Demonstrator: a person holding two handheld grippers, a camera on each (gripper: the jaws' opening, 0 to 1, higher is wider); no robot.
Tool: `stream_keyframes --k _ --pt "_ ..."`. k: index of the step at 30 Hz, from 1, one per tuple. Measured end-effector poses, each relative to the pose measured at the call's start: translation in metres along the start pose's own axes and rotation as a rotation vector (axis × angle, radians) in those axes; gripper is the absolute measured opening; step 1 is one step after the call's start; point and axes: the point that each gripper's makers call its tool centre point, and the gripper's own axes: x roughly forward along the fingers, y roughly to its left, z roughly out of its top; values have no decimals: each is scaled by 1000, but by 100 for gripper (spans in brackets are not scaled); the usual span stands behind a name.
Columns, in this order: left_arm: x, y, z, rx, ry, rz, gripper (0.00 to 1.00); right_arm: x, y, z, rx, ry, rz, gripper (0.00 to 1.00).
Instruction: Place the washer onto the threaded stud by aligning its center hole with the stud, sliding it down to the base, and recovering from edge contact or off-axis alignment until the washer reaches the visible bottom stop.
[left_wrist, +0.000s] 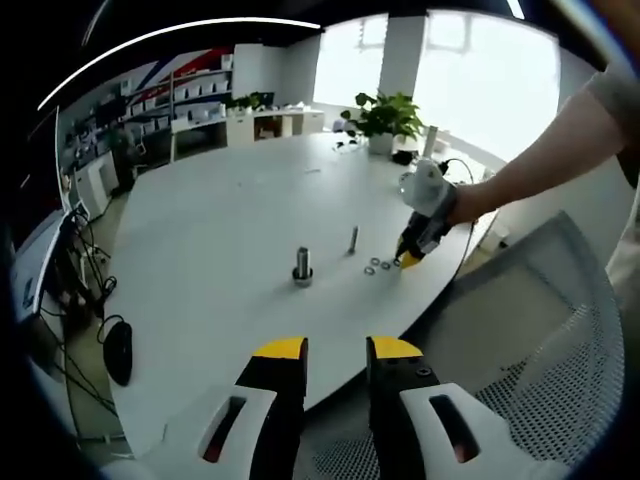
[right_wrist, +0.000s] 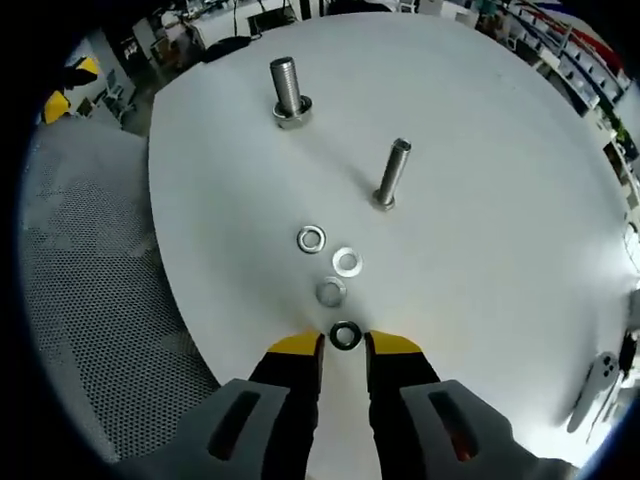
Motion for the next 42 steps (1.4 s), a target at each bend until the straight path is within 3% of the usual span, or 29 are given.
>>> stream_keyframes --k 5,7,13,16,23,28,30,34,39,42 --pt "1 0 -1 -2 5 -1 21 2 -1 0 -33 38 10 15" --pt "0 0 0 -2 5 0 20 2 -1 0 -90 56 15 15" --pt "1 0 0 -3 5 2 20 1 -3 -1 -91 62 34 14" --pt "1 0 0 -3 6 4 20 1 -2 -1 -137 80 33 14" --pt "1 0 1 -8 2 3 19 -1 1 -2 -184 31 11 14" --pt "1 0 0 -7 7 4 19 0 3 -3 -259 53 37 14" --pt "1 1 0 -9 6 5 19 1 4 -2 -252 65 26 14" --pt "1 1 -1 -7 13 3 18 0 3 -1 -115 36 29 13" --pt "1 0 -2 -10 15 0 18 -2 8 -4 -150 37 35 13" --pt "1 -1 -3 -6 18 -4 18 -4 7 -2 -122 18 26 13"
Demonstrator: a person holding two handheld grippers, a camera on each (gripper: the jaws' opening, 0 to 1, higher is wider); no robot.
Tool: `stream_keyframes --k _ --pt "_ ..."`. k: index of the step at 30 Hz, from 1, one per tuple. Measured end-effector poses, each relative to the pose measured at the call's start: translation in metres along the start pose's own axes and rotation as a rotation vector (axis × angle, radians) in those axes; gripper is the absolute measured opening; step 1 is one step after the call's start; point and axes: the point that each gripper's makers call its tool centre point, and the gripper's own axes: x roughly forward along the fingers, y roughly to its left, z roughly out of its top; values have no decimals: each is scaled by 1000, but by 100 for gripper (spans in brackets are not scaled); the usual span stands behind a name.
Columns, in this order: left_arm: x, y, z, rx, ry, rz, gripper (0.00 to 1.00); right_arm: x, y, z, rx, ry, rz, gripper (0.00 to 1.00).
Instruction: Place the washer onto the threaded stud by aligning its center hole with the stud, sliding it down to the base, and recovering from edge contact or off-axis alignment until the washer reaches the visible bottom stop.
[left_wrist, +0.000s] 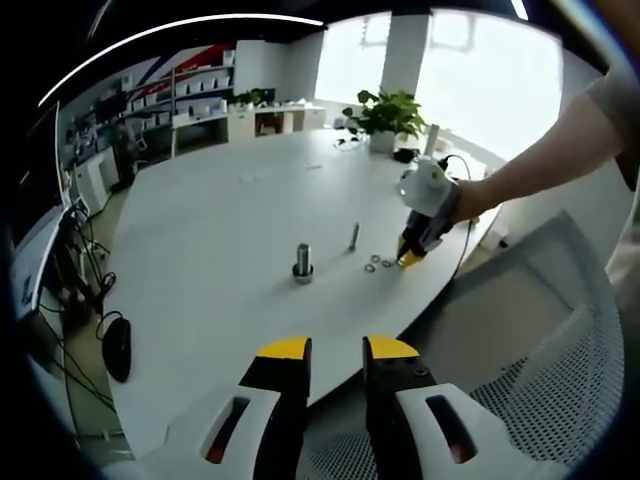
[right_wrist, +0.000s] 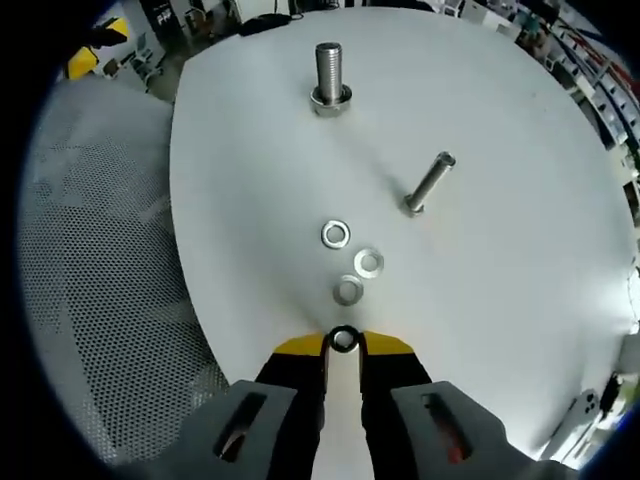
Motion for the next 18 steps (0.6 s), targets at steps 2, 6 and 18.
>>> stream_keyframes --k 2,6,18 --pt "0 -1 0 1 3 -5 18 -4 0 6 7 -19 2 13" --pt "1 -2 -1 5 9 -10 18 -11 -1 14 -4 -31 4 13" --pt "-1 -2 0 1 -4 -9 18 -35 -17 40 -44 -74 -42 13"
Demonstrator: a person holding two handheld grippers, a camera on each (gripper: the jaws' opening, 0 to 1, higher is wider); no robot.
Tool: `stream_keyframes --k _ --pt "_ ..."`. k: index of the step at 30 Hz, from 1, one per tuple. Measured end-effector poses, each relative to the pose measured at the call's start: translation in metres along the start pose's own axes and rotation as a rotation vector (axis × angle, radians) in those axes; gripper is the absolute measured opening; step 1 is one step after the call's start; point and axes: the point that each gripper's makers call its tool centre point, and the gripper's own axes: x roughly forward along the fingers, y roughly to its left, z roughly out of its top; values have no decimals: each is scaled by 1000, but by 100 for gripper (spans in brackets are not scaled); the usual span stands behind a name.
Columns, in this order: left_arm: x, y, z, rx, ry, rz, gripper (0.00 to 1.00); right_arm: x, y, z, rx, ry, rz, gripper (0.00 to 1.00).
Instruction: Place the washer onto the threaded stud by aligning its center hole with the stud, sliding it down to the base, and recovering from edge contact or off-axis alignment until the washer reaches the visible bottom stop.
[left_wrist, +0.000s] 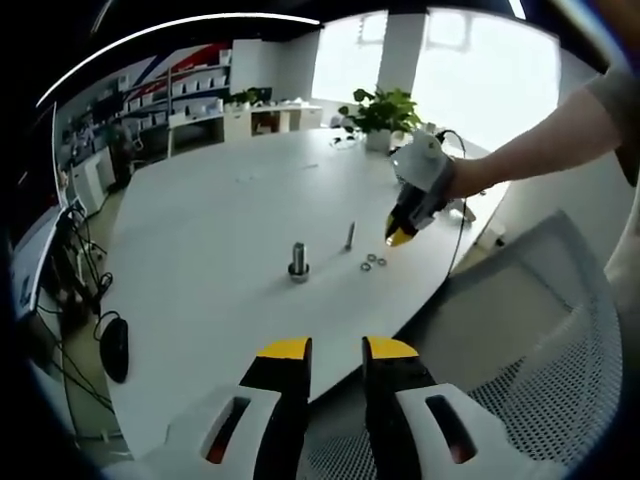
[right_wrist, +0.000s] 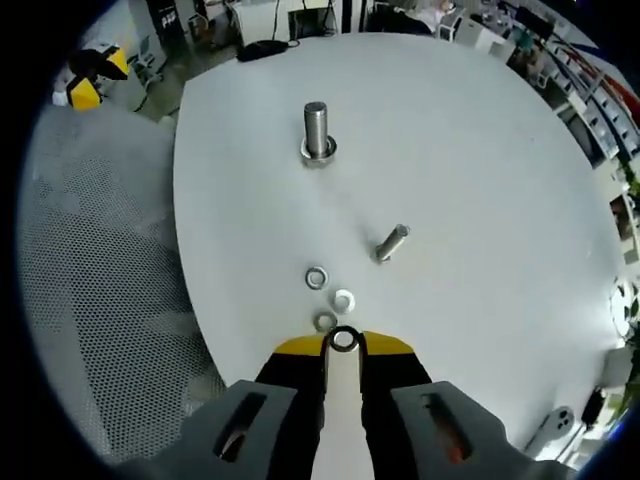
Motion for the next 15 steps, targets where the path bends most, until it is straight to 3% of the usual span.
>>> stream_keyframes --k 8,15 --pt "0 0 3 17 -15 2 18 -8 -19 32 -27 -40 -21 13" --pt "0 -1 4 19 -23 -2 19 -6 -24 43 -56 -38 -28 13"
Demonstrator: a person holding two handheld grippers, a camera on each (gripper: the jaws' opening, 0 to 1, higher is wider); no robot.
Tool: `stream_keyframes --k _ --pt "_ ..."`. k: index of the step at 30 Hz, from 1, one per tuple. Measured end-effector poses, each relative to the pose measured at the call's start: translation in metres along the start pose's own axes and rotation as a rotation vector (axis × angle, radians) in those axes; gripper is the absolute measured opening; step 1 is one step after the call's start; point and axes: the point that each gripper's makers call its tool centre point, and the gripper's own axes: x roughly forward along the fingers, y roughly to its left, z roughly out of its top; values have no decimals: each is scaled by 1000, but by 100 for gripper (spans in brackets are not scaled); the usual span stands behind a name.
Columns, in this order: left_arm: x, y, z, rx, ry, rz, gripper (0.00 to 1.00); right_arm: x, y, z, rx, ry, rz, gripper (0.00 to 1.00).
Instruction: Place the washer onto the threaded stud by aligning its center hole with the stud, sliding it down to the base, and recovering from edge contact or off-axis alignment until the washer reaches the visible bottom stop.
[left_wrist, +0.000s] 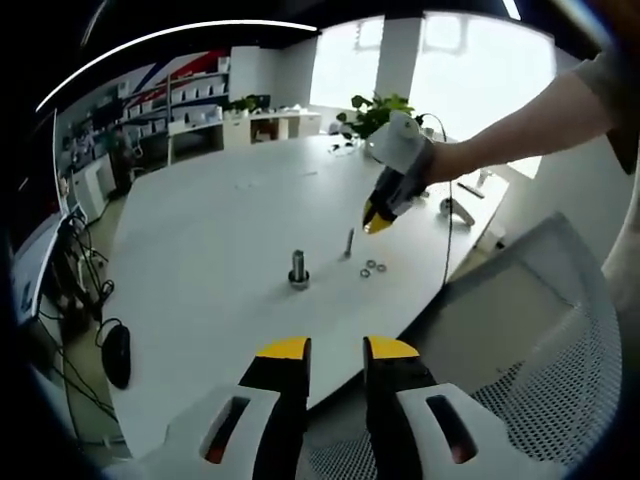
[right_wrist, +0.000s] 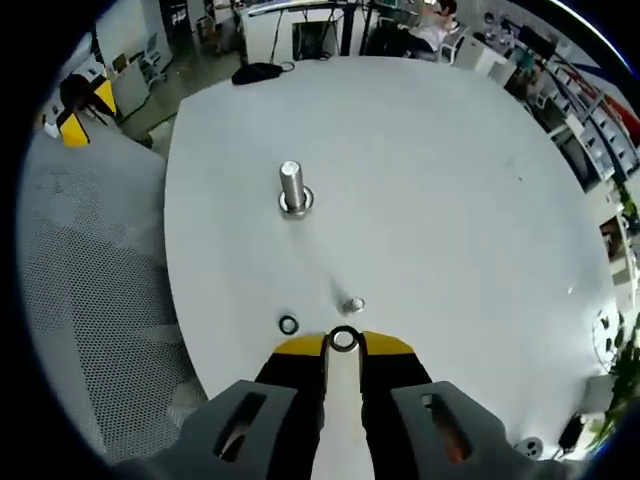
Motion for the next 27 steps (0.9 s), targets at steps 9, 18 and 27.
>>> stream_keyframes --k 9,18,27 --pt "0 -1 1 3 -4 -2 19 5 -5 12 -29 3 -1 13" --pt "-1 1 2 -1 -11 3 18 12 -8 12 -41 17 5 13" --pt "0 1 2 3 -11 1 18 16 -7 12 -55 24 9 13"
